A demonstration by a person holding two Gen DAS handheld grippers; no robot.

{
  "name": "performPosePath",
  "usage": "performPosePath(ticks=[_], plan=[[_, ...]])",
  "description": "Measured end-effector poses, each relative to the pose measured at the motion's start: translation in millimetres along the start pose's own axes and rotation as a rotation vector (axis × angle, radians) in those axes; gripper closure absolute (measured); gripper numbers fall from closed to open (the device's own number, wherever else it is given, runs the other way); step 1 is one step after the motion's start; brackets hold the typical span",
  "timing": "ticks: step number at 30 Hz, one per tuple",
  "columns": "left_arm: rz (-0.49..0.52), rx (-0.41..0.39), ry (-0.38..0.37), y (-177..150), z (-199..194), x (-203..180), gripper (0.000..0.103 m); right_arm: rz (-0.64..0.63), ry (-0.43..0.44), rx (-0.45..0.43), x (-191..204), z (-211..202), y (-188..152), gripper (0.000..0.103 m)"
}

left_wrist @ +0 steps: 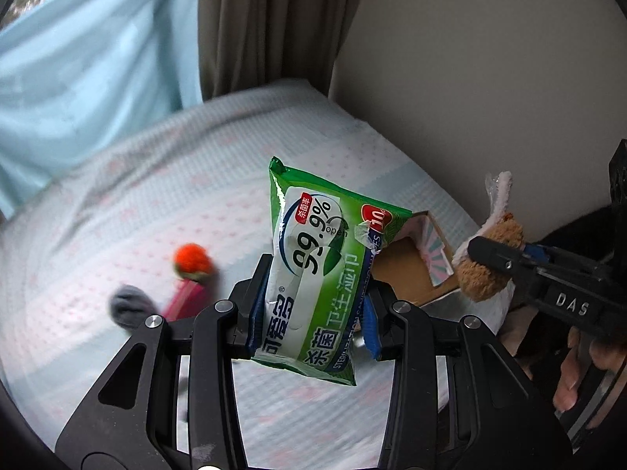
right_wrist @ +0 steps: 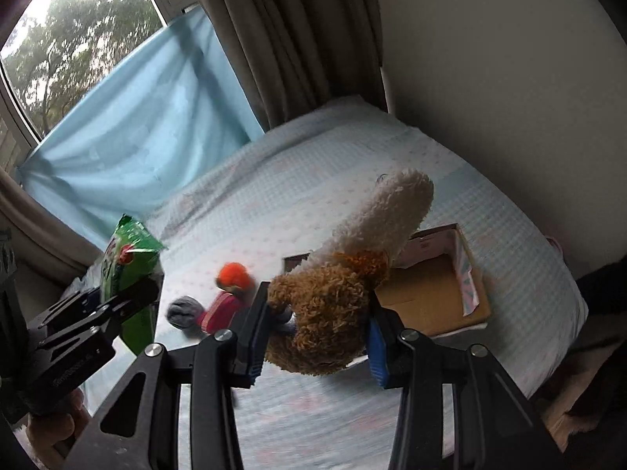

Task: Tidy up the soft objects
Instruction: 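Carry the wipe pack and plush over the cardboard box with both tools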

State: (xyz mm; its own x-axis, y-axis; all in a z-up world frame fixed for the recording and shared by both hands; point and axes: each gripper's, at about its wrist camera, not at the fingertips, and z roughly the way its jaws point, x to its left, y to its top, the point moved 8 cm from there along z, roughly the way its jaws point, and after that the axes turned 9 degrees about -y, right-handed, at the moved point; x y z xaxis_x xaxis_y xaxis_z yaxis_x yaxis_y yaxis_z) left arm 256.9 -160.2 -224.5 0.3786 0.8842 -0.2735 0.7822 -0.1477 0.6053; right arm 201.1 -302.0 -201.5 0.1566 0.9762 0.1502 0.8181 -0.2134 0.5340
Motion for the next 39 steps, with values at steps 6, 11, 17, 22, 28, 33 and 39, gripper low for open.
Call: performPosePath(ticks=[6, 11, 17, 22, 28, 33, 39], plan=[[-0.054, 0.096, 0.015, -4, 75, -20, 0.067, 0.01, 0.035, 0.111, -47, 59, 7, 0.064], [-0.069, 0.182, 0.036, -16, 130, -26, 0.067, 0.012, 0.039, 0.189, -74, 104, 11, 0.064], [-0.088, 0.29, 0.043, -37, 188, -17, 0.067, 0.029, 0.045, 0.305, -90, 156, 1, 0.064], [-0.084, 0.369, 0.037, -51, 229, -9, 0.067, 0.06, 0.05, 0.369, -92, 192, -7, 0.064], [-0.09, 0.456, 0.036, -74, 261, 2, 0.067, 0.11, 0.036, 0.446, -94, 229, -18, 0.064], [-0.08, 0.491, 0.032, -81, 277, 6, 0.067, 0.122, 0.03, 0.49, -92, 245, -25, 0.063], [-0.006, 0.468, 0.082, -72, 274, 4, 0.001, 0.114, -0.031, 0.471, -99, 253, -19, 0.025]])
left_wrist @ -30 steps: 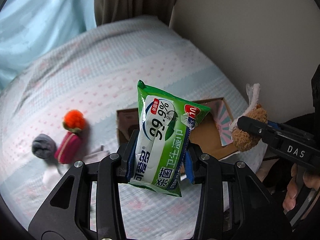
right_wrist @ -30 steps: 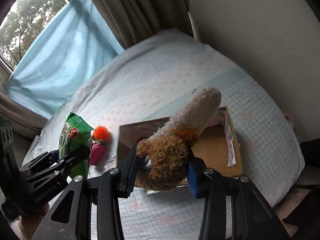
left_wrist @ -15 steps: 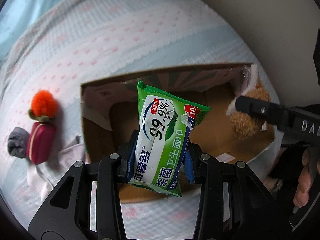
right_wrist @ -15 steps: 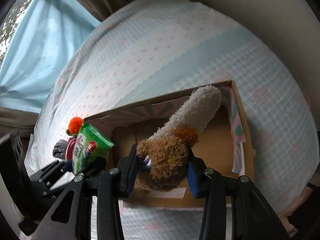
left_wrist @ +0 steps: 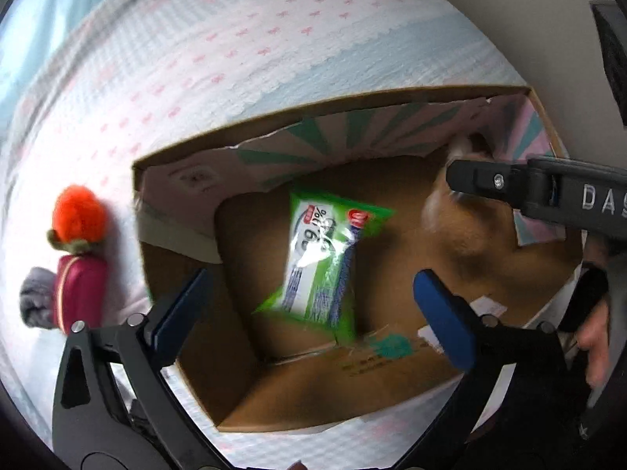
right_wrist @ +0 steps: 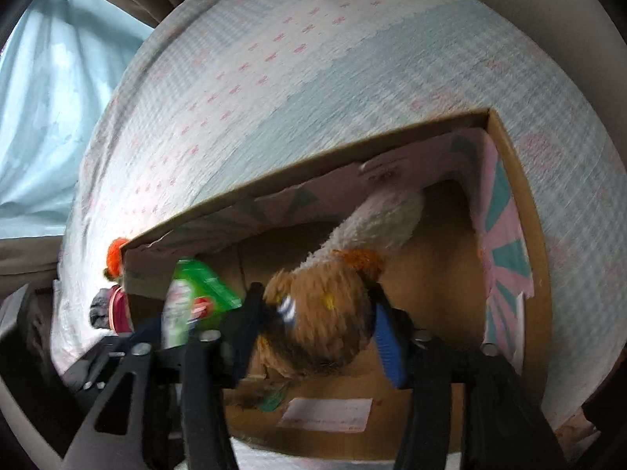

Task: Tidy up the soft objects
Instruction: 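Carry the wipe pack and plush over the cardboard box with both tools, then open both tools to drop the wipe pack and plush into the box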

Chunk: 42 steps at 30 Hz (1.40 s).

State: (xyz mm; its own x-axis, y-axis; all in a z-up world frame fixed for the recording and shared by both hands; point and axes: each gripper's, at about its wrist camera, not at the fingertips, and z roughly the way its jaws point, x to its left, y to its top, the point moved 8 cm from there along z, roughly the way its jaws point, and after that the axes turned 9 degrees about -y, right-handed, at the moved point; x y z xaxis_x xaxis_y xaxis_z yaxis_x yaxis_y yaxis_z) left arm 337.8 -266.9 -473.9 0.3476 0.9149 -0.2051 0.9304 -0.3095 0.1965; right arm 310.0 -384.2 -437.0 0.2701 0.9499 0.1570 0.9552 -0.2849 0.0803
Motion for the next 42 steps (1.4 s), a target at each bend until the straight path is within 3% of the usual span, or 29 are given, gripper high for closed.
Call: performPosePath(ticks=[1, 2, 11, 21, 31, 36, 42], plan=[[-0.002, 0.001, -0.015, -1, -1, 0, 0.001, -0.005, -0.004, -0.009, -1, 0, 1, 0.003], [-0.006, 0.001, -0.026, -2, -1, 0, 0.001, -0.011, 0.002, -0.018, -1, -2, 2, 0.0], [0.004, -0.007, -0.018, -14, -15, -4, 0.001, 0.005, 0.027, -0.038, -7, -11, 1, 0.0], [0.0, -0.071, 0.007, -11, -49, -6, 0.001, -0.01, 0.06, -0.08, -1, -47, -5, 0.0], [-0.006, -0.204, 0.028, -15, -125, -14, 0.001, -0.073, 0.02, -0.167, -2, -117, -31, 0.0], [-0.015, -0.269, 0.037, -26, -166, -13, 0.001, -0.145, -0.038, -0.263, 5, -158, -41, 0.0], [-0.048, -0.369, 0.056, -44, -224, -7, 0.001, -0.179, -0.048, -0.368, 20, -204, -60, 0.0]])
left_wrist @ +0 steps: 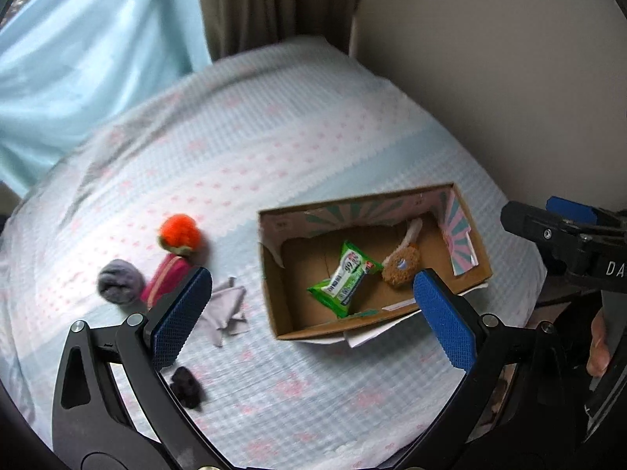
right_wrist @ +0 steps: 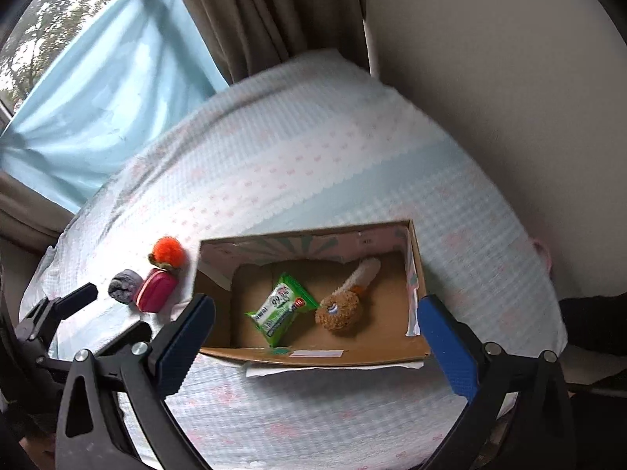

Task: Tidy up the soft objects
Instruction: 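Open both tools to drop the wipe pack and plush into the box, then move both tools back toward the remaining soft items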

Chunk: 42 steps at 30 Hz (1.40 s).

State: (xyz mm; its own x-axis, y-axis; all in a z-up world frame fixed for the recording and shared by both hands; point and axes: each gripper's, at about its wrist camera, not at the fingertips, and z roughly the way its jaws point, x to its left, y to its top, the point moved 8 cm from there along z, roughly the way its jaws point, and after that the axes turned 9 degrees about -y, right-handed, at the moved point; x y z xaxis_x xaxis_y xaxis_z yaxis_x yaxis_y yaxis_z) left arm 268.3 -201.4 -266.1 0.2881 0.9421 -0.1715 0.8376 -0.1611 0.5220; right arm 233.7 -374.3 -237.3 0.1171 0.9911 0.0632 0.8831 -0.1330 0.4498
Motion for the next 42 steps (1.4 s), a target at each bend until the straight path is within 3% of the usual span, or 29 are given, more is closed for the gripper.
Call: performPosePath(ticks=[10, 14, 21, 25, 32, 42], plan=[[-0.047, -0.178, 0.038, -20, -117, 31, 0.001, -0.031, -0.084, -0.213, 32, -96, -14, 0.0], [-0.043, -0.251, 0.054, -39, -165, 56, 0.001, -0.054, -0.109, -0.289, 51, -128, -30, 0.0], [-0.054, -0.309, 0.074, -81, -230, 114, 0.0, -0.06, -0.124, -0.375, 96, -169, -63, 0.0], [-0.045, -0.327, 0.099, -98, -253, 145, 0.0, -0.048, -0.108, -0.397, 129, -180, -80, 0.0], [-0.066, -0.348, 0.07, -121, -283, 200, 0.001, -0.054, -0.102, -0.434, 187, -194, -96, 0.0], [0.007, -0.29, 0.002, -141, -267, 261, 0.001, 0.01, -0.104, -0.439, 252, -185, -122, 0.0]])
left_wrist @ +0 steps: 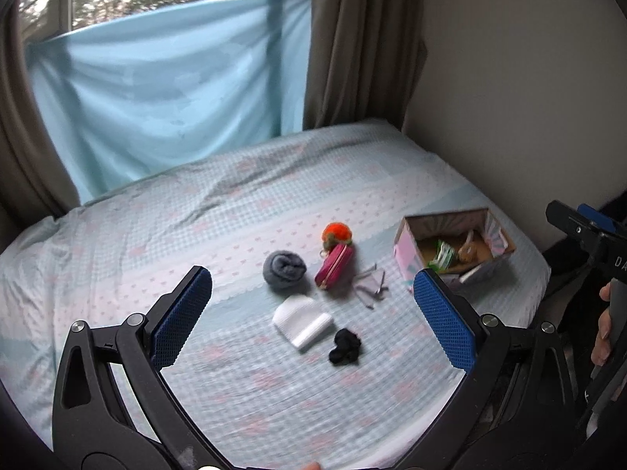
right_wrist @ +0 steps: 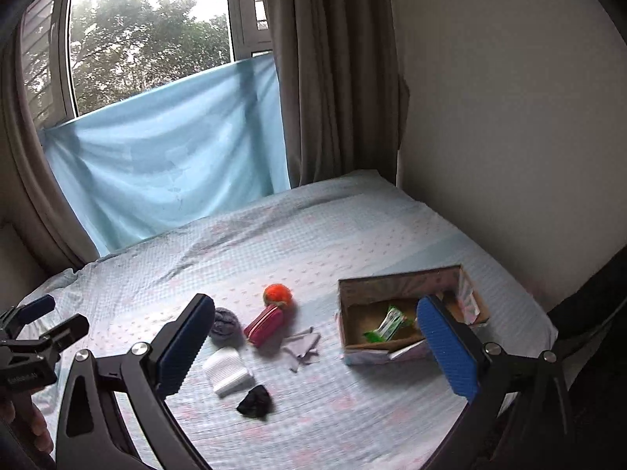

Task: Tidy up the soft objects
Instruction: 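Move both tools back toward the remaining soft items, then grasp the white waffle cloth with the left tool while the right tool grasps the grey cloth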

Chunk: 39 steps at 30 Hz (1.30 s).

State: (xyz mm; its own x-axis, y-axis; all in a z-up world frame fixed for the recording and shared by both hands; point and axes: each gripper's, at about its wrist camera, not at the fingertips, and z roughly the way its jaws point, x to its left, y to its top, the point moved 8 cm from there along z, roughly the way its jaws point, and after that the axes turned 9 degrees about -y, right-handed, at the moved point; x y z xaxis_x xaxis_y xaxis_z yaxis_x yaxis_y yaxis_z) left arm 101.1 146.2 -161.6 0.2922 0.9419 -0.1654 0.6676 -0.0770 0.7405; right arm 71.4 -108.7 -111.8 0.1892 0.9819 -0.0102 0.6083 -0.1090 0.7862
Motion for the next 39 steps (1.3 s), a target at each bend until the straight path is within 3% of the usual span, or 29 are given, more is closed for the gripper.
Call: performPosePath(ticks=[6, 15, 27, 33, 39], plan=[[0.068, 0.059, -0.047, -25, 37, 17, 0.001, -0.011, 0.002, 0.044, 29, 26, -27, 0.0], [0.132, 0.138, -0.113, -73, 126, 30, 0.001, -0.064, 0.003, 0.122, 60, 110, -80, 0.0], [0.17, 0.336, -0.184, -143, 264, 49, 0.001, -0.092, -0.014, 0.226, 71, 243, -153, 0.0], [0.203, 0.445, -0.211, -184, 318, 56, 0.001, -0.121, -0.048, 0.277, 73, 305, -184, 0.0], [0.2, 0.501, -0.219, -206, 356, 64, 0.001, -0.103, -0.059, 0.34, 72, 353, -212, 0.004]])
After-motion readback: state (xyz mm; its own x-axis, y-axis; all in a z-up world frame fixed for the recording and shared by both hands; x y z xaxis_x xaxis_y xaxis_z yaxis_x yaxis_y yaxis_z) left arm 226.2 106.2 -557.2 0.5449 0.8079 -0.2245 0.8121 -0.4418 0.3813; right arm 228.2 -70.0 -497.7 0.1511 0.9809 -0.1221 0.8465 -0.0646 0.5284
